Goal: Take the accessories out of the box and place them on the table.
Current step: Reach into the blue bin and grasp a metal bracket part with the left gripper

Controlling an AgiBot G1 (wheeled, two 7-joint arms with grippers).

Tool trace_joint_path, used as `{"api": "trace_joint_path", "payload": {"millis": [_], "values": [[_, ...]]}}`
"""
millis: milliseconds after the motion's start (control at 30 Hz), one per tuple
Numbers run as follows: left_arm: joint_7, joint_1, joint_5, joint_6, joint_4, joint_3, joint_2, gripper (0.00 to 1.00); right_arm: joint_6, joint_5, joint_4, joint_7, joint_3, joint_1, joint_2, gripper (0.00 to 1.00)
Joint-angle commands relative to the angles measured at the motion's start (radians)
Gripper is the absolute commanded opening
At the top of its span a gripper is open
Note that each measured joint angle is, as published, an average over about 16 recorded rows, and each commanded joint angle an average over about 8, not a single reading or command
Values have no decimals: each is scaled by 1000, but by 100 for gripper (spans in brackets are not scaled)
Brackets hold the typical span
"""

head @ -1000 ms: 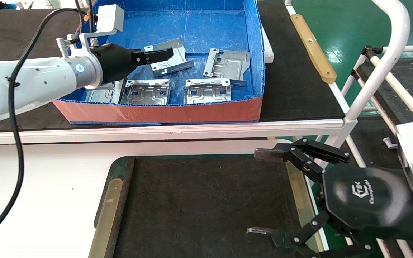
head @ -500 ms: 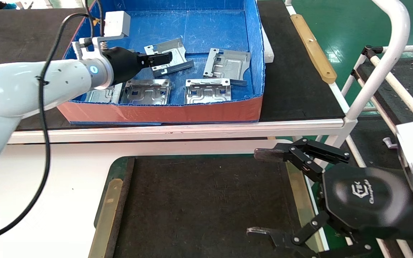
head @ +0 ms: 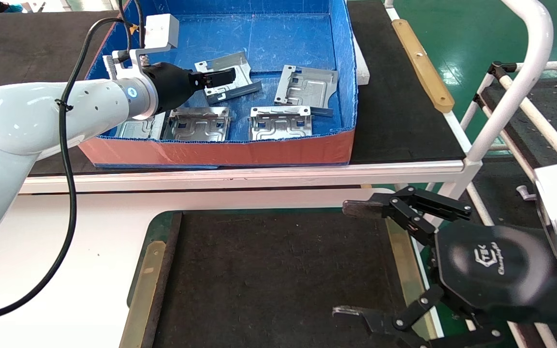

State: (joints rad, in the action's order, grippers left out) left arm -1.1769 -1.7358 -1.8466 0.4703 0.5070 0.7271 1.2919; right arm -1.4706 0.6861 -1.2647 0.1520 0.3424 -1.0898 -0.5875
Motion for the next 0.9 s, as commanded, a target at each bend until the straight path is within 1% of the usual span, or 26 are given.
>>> {"api": "trace_joint_path", "payload": {"millis": [33, 900], "values": [[-2, 0, -1, 2, 3, 0, -2, 0, 0, 0, 0, 0, 0, 0, 0, 0], [-7, 3, -6, 9, 17, 3, -10, 0, 0, 0, 0, 0, 0, 0, 0, 0]]}}
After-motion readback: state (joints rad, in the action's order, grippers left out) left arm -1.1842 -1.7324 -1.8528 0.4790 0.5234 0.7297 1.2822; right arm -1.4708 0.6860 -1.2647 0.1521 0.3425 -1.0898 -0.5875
